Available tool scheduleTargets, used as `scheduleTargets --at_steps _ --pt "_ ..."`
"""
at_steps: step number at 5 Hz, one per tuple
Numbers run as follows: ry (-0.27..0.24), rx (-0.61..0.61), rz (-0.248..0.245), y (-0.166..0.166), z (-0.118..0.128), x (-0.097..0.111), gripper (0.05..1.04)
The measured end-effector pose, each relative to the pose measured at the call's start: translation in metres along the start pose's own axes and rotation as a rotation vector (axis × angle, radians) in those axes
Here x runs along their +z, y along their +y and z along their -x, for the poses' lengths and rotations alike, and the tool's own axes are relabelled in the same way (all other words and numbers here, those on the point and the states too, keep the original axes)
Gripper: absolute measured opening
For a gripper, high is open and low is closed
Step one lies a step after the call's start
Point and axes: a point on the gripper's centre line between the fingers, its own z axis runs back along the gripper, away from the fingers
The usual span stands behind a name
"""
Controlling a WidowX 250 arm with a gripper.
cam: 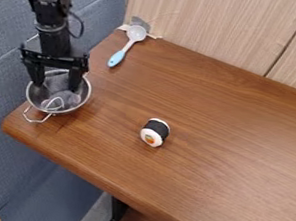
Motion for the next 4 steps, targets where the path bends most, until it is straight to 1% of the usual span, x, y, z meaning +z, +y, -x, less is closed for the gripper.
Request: scheduleTargets --at_steps 1,2,3,4 --pt "0.034 -0.013 0.001 -0.0005 0.0010 -0.0113 0.948" --pt "0.023 -0.013 -0.005 -0.0001 -0.0005 -0.0121 0.718" --pt "0.021 -0.016 -0.007 -0.0003 -0.0005 -0.0123 0.593" --pt "0.021 -0.026 -0.004 -0.0009 0.0003 -0.0131 0.576"
